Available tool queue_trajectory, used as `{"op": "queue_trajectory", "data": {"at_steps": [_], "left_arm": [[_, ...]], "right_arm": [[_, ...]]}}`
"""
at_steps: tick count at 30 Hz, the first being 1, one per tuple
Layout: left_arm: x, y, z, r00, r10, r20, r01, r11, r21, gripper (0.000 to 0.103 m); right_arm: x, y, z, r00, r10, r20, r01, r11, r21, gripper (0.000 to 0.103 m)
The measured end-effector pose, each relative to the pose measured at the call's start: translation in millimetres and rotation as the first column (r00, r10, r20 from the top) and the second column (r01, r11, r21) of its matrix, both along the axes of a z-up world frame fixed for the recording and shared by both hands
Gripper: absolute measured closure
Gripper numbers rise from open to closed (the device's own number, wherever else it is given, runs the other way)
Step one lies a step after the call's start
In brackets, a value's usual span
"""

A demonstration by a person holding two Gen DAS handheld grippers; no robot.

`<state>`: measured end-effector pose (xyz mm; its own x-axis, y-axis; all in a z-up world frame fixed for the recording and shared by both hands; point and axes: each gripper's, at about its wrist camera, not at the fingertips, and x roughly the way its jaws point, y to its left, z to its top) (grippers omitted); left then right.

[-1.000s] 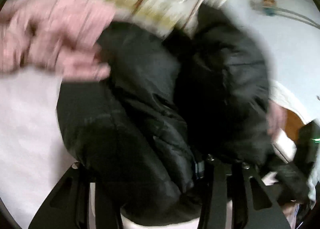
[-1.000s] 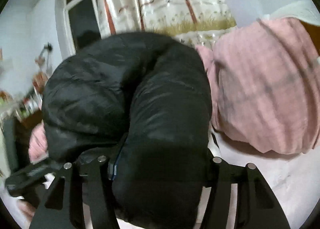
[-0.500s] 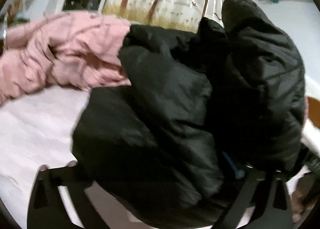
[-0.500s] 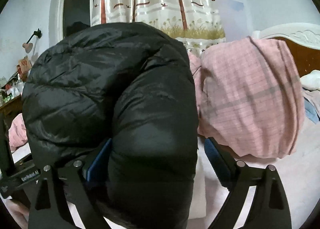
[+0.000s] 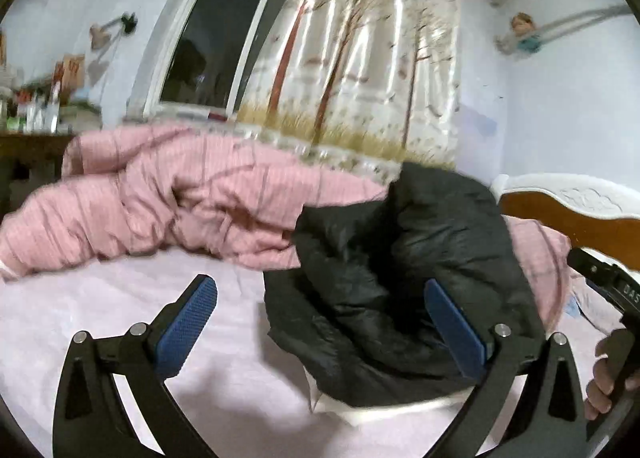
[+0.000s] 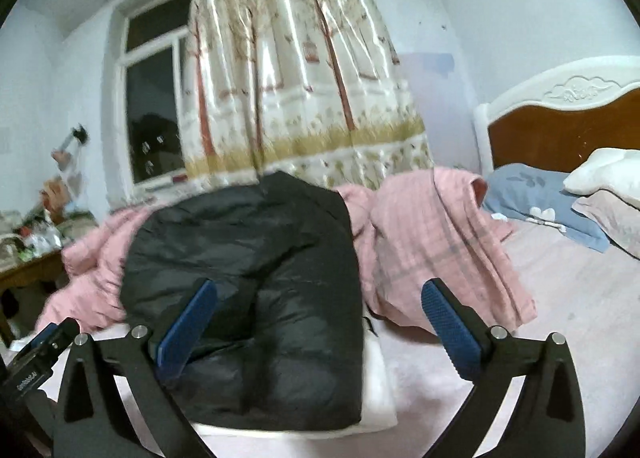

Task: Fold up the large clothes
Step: 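Carry the rolled jacket with the right tool onto the white sweatshirt, then open the right tool and release the jacket on the sweatshirt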

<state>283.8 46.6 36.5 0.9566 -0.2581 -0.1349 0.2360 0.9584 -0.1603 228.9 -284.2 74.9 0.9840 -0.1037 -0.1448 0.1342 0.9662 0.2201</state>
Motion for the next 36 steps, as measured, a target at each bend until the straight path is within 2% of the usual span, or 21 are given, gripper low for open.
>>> {"op": "queue_trajectory", "data": {"at_steps": [2,3,6,8,10,13,14,16,17,19,20,22,24,33,36], "left_arm": [[-20,-2,15,0.999,-0.008,0.04,0.005,0.997,0.073,0.0],[-31,-1,20,0.999,-0.018,0.051,0.013,0.996,0.085,0.0],[-52,12,25,0.994,-0.092,0.057,0.091,0.996,0.019,0.0],[-64,22,20,0.996,-0.079,0.049,0.081,0.996,-0.043,0.0],[-71,25,8,0.994,-0.081,0.07,0.084,0.995,-0.046,0.0],[-69,23,-30,0.992,-0.096,0.078,0.092,0.994,0.064,0.0],[-68,25,-46,0.995,-0.069,0.073,0.064,0.995,0.074,0.0],[-60,30,-66,0.999,-0.039,0.036,0.037,0.998,0.05,0.0],[-52,29,-64,0.999,-0.04,0.002,0.04,0.998,0.049,0.0],[-50,27,-65,1.0,-0.019,0.016,0.018,0.999,0.039,0.0],[-50,19,-69,1.0,-0.005,0.011,0.005,0.997,0.081,0.0],[-50,5,-70,0.999,-0.037,0.007,0.035,0.989,0.144,0.0],[-54,-2,-70,0.999,-0.034,0.027,0.029,0.984,0.177,0.0],[-57,3,-67,0.999,0.011,0.049,-0.018,0.987,0.161,0.0],[-55,1,-68,0.998,0.037,0.047,-0.045,0.983,0.178,0.0]], "right_arm": [[-13,4,-2,1.0,0.017,0.011,-0.017,1.0,0.003,0.0],[-19,6,-4,0.999,0.026,0.019,-0.026,1.0,0.004,0.0],[-38,13,-17,0.998,0.054,0.04,-0.055,0.998,0.024,0.0],[-48,19,-25,0.995,0.089,0.049,-0.089,0.996,-0.008,0.0],[-57,25,-37,0.995,0.07,0.067,-0.067,0.997,-0.049,0.0],[-68,27,-64,0.995,0.056,0.08,-0.051,0.996,-0.067,0.0],[-69,29,-73,0.995,0.05,0.087,-0.043,0.996,-0.076,0.0],[-57,31,-82,0.999,0.037,0.026,-0.035,0.995,-0.089,0.0],[-50,30,-83,0.999,0.047,-0.004,-0.047,0.995,-0.085,0.0],[-47,32,-86,0.999,0.053,-0.012,-0.054,0.995,-0.087,0.0],[-48,35,-87,0.999,0.047,-0.009,-0.048,0.994,-0.097,0.0],[-47,42,-88,0.999,0.037,-0.013,-0.038,0.991,-0.13,0.0],[-44,51,-91,0.999,0.03,-0.033,-0.036,0.984,-0.176,0.0],[-44,54,-93,0.999,0.016,-0.046,-0.025,0.981,-0.194,0.0],[-45,51,-92,0.999,0.006,-0.043,-0.014,0.983,-0.185,0.0]]}}
